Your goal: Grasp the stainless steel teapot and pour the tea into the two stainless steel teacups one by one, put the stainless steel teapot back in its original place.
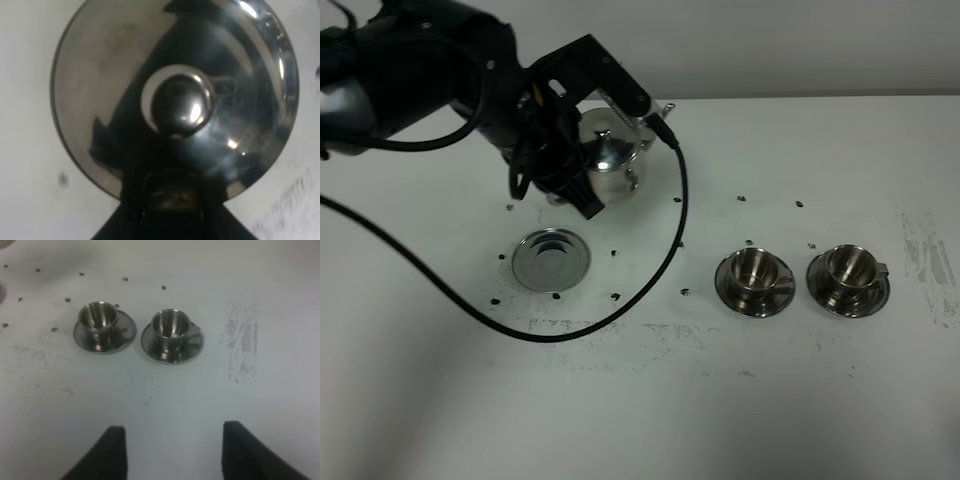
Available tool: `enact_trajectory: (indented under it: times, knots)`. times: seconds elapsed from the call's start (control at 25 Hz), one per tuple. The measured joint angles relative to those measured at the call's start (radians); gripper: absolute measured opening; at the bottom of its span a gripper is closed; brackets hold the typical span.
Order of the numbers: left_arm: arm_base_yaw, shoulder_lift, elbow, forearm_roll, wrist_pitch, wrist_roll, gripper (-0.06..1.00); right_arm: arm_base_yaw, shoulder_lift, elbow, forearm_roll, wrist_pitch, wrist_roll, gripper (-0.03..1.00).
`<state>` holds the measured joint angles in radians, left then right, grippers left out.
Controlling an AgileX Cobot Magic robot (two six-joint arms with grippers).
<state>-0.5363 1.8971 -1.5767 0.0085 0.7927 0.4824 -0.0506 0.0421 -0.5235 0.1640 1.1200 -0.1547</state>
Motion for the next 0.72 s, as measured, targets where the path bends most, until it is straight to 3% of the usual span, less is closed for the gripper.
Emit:
enact_trajectory:
  times: [0.44, 0.72]
  knots:
    - [-0.07, 0.341, -0.519, -0.046, 0.142, 0.145, 0.2, 0.0, 0.0, 0.0, 0.0, 0.0, 0.0, 0.42]
    - [-0.125, 0.433, -0.692, -0.067, 0.189, 0.262, 0.2, 0.0, 0.0, 0.0, 0.0, 0.0, 0.0, 0.42]
